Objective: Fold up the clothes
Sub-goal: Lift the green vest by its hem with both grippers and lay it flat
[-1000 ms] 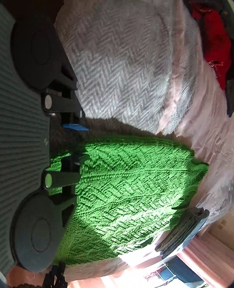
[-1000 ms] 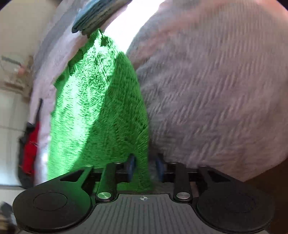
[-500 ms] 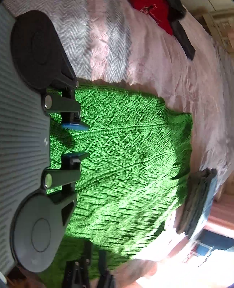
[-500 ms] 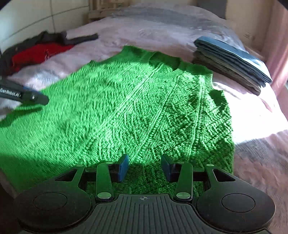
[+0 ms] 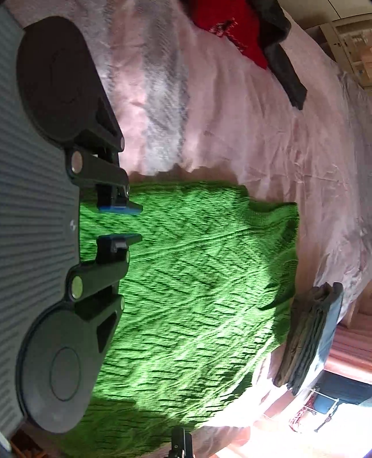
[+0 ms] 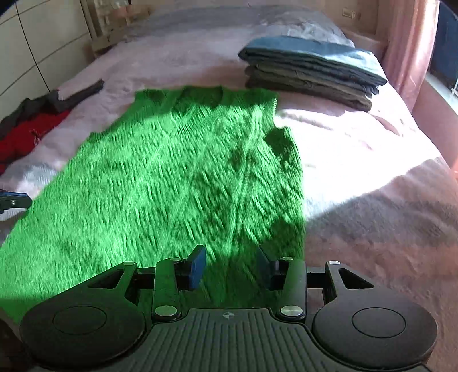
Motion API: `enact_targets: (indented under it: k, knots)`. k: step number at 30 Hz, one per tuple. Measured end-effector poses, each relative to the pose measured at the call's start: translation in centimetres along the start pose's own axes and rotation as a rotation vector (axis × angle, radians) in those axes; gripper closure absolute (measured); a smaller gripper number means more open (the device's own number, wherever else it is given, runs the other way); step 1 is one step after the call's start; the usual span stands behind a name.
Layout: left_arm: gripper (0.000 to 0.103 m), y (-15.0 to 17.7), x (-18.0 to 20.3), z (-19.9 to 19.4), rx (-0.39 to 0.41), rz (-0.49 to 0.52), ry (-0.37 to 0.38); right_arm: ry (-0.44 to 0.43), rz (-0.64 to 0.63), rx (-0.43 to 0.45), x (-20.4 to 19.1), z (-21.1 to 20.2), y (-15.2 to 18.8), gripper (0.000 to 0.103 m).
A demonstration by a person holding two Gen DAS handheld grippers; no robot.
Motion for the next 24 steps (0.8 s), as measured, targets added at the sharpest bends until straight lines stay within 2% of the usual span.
enact_targets:
  k: [3, 6, 8, 10, 11, 12, 15, 17, 18, 20, 22, 24]
  knots:
    - [0.092, -3.3, -0.2, 4.1, 0.021, 0.025, 0.003, 0.015, -0.109, 0.051, -1.5, 3.9, -3.7, 0.06]
    - [0.09, -6.5, -0.4, 8.1, 0.039, 0.058, 0.002, 0.055, -0.22, 0.063, -1.8, 8.7, -6.2, 0.06]
    - [0.084, -7.2, -0.9, 10.5, 0.029, 0.133, -0.037, 0.102, -0.273, 0.062, -0.7, 11.5, -7.1, 0.06]
    - [0.085, -7.2, -2.7, 11.6, 0.027, 0.127, -0.051, 0.131, -0.276, 0.063, 1.7, 13.1, -7.5, 0.06]
    - [0.085, -7.2, -3.6, 12.2, 0.027, 0.125, -0.058, 0.132, -0.257, 0.062, 2.7, 13.5, -7.7, 0.06]
    - [0.091, -7.2, -4.6, 12.6, 0.026, 0.112, -0.059, 0.115, -0.209, 0.06, 3.6, 13.3, -8.0, 0.06]
    - [0.099, -7.3, -7.1, 12.5, 0.016, -0.014, -0.013, 0.087, -0.051, 0.06, 5.8, 12.4, -8.7, 0.06]
    - [0.098, -7.8, -7.5, 12.1, 0.017, -0.03, -0.01, 0.077, 0.093, 0.069, 7.0, 11.2, -9.5, 0.06]
    - [0.098, -8.3, -7.3, 11.9, 0.034, -0.022, -0.008, 0.074, 0.141, 0.078, 7.2, 10.7, -9.9, 0.06]
    - [0.091, -9.3, -6.5, 12.1, 0.064, 0.02, 0.009, 0.076, 0.175, 0.1, 7.0, 10.2, -10.5, 0.06]
    - [0.087, -9.4, -6.0, 13.6, 0.035, 0.076, -0.005, 0.086, 0.198, 0.088, 7.8, 10.6, -10.4, 0.06]
    - [0.086, -9.4, -6.7, 14.5, 0.031, 0.082, -0.018, 0.096, 0.222, 0.076, 8.5, 11.0, -10.3, 0.061]
Point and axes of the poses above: each gripper's, at about its wrist camera, not at the fingertips, and z roughly the way its jaws point, x to its right, y to its underside, the point moved 8 cm from there along z, roughly the way its jaws point, and after that the axes turned 9 degrees about z, right-handed, at the moved point
